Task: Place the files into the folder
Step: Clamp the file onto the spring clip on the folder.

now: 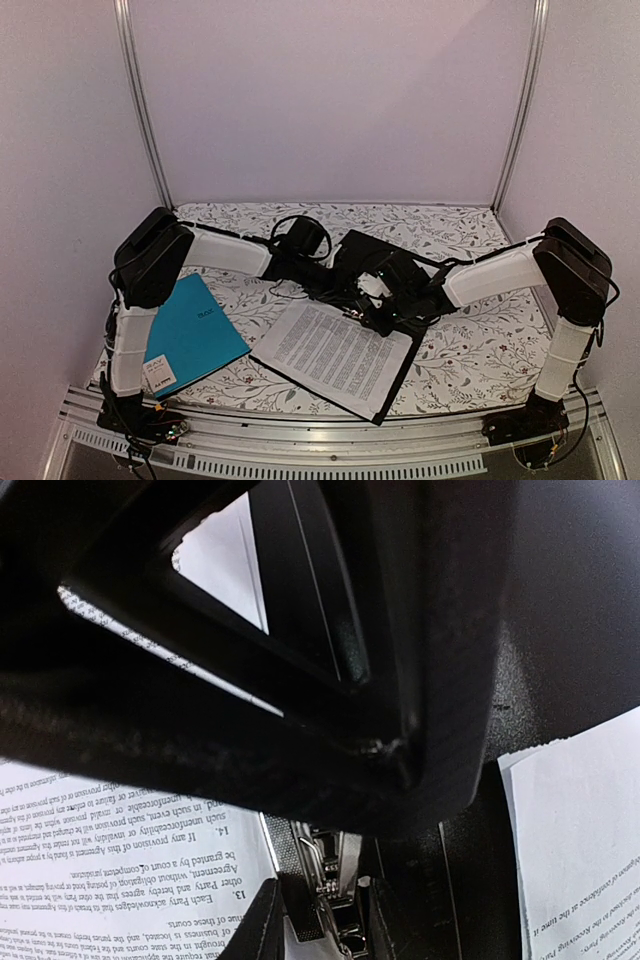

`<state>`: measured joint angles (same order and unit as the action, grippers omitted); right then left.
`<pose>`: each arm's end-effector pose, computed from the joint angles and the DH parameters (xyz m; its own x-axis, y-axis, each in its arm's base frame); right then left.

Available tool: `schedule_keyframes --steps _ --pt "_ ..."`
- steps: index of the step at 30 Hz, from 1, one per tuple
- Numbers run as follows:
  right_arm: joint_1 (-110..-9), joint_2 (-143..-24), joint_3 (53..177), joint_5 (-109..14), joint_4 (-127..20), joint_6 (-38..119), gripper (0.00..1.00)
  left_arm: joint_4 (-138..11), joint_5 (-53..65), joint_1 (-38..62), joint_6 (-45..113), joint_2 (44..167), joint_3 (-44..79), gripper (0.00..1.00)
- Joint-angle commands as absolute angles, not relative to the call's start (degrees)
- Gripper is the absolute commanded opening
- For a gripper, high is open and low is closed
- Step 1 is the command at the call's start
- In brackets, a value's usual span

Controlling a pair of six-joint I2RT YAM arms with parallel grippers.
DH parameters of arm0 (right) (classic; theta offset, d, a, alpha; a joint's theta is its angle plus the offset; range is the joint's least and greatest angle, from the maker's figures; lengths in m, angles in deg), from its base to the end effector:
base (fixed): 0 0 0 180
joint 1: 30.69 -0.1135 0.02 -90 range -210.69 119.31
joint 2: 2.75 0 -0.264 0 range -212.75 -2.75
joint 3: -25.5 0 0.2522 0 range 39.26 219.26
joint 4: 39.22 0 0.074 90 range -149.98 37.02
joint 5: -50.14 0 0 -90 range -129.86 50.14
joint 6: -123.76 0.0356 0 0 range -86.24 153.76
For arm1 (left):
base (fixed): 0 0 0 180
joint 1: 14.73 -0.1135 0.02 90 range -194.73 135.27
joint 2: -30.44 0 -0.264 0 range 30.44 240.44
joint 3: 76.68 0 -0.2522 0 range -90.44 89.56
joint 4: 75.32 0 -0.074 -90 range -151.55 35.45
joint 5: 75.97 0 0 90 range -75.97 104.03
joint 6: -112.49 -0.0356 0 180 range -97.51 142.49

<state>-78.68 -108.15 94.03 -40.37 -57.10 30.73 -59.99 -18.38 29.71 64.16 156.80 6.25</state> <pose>0.2374 0.2641 0.1272 -0.5063 -0.6411 -0.5767 -0.7743 0.6324 -0.0232 0.3226 -0.3431 0.1296 -0.9487 0.1442 -0.2814 0.3116 0.5777 -0.7544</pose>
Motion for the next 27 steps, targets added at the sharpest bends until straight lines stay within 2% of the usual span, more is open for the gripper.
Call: schedule_keyframes --steps 1,12,27 --pt "-78.7 -111.4 92.0 -38.9 -64.6 30.9 0.0 -56.1 -14.9 29.1 61.0 156.7 4.7 0.23" --pt "-78.7 -111.7 92.1 -39.1 -64.8 31.1 0.0 -55.3 -15.4 28.7 57.6 155.8 4.0 0.29" --pt "-78.6 -112.0 92.3 -39.2 -65.0 31.2 0.0 -58.7 -20.2 28.3 59.1 156.5 2.1 0.33"
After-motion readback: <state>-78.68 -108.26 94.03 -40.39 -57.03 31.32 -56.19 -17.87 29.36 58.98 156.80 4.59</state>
